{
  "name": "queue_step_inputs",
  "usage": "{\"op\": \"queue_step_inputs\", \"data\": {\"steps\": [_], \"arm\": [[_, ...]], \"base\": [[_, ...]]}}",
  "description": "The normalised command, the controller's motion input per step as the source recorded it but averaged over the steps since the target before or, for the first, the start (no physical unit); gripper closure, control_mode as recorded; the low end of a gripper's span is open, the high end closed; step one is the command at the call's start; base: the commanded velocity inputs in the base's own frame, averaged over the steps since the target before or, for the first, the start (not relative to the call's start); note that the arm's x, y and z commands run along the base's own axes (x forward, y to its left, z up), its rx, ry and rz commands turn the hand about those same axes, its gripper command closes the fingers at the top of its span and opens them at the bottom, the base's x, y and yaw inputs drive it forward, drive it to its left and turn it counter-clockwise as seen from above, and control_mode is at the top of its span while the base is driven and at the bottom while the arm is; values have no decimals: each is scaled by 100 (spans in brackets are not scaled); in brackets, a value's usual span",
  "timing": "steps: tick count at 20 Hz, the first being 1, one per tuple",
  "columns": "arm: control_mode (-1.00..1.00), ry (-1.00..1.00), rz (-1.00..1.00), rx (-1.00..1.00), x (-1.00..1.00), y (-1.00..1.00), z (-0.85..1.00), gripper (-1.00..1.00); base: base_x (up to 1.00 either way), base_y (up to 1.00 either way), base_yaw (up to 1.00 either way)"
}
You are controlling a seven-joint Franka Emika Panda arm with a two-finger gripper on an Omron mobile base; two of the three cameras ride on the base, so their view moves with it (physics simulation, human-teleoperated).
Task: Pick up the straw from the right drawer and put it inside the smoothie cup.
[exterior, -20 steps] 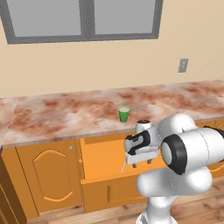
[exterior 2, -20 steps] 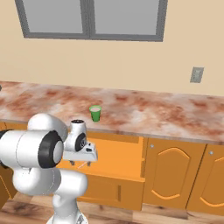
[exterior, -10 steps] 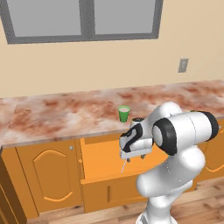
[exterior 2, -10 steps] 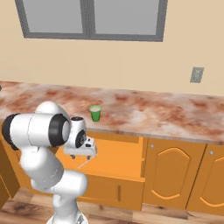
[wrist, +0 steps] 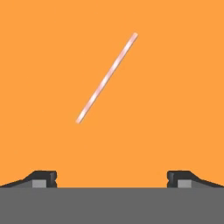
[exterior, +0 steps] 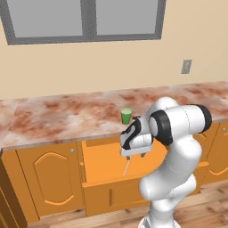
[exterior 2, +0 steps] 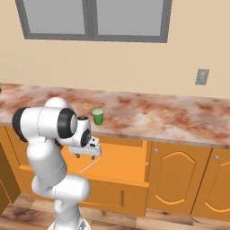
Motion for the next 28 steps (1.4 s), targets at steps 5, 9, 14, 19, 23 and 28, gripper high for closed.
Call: {"op": "queue_step_inputs", "data": {"steps": [5,9,14,19,23,28], "arm": [[-100,-4,-7,0,12,0,-28,-100],[-100,0,-9,0,18,0,-31,-100],[-100,0,-9,0,21,1,-34,-100],[-100,0,-7,0,20,10,-28,-100],[-100,0,-6,0,23,21,-15,-100],[-100,2,-7,-2,19,18,-13,-100]], "base": [[0,0,0],[0,0,0],[0,0,0],[0,0,0],[0,0,0],[0,0,0]]}}
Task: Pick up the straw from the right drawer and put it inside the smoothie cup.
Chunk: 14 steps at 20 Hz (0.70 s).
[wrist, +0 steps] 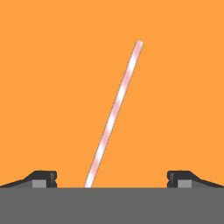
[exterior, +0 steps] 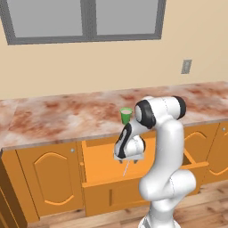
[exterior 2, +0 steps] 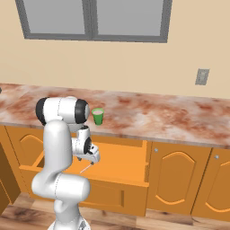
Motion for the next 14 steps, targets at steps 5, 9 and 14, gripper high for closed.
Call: {"op": "queue_step_inputs", "data": {"steps": [5,9,14], "arm": [[-100,3,-5,-4,17,5,-24,-100],[-100,3,-4,-3,19,1,-28,-100],[-100,3,-4,-1,22,0,-28,-100]], "base": [[0,0,0],[0,0,0],[0,0,0]]}}
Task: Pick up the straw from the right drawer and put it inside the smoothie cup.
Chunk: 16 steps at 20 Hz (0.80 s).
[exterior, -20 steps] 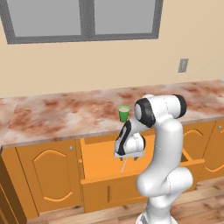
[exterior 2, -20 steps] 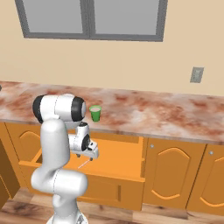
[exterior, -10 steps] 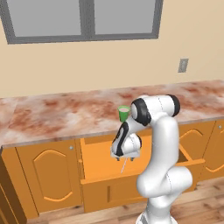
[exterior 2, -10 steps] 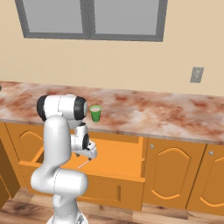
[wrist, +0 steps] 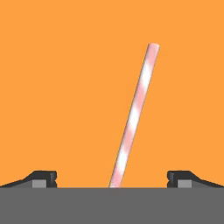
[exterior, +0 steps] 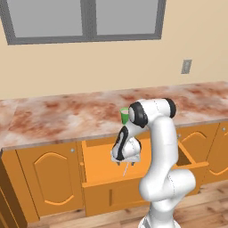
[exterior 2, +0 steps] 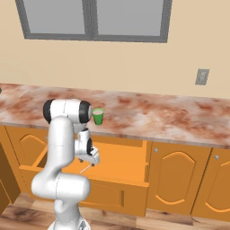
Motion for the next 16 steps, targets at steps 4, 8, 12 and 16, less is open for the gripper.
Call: {"op": "queue_step_inputs", "data": {"steps": [4,8,12,16], "arm": [[-100,4,-4,0,23,0,-25,-100],[-100,4,-4,0,19,0,-25,-100],[-100,4,-4,0,11,0,-29,-100],[-100,4,-3,-3,-1,0,-42,-100]], "base": [[0,0,0],[0,0,0],[0,0,0],[0,0,0]]}}
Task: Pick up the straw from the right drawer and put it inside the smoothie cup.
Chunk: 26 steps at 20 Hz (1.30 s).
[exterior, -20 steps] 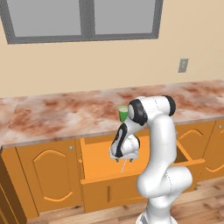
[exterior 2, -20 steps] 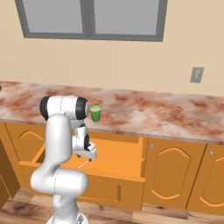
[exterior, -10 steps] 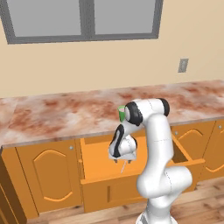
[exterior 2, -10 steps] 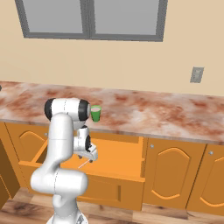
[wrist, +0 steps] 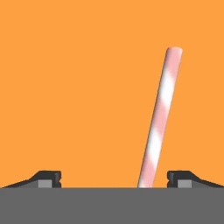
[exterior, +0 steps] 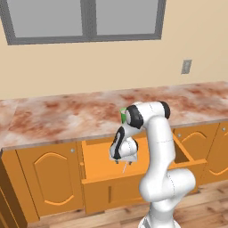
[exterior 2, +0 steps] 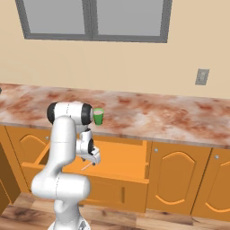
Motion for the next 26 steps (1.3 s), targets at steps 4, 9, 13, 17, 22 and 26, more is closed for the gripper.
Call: {"op": "queue_step_inputs", "data": {"steps": [4,9,13,17,22,26], "arm": [[-100,5,0,-8,-75,0,-51,100],[-100,12,-1,-4,-93,-8,-30,100],[-100,13,0,0,-31,-14,-1,100],[-100,1,0,0,0,-2,0,100],[-100,0,0,0,-1,0,0,100],[-100,0,0,0,-17,-7,30,100]], "base": [[0,0,0],[0,0,0],[0,0,0],[0,0,0],[0,0,0],[0,0,0]]}}
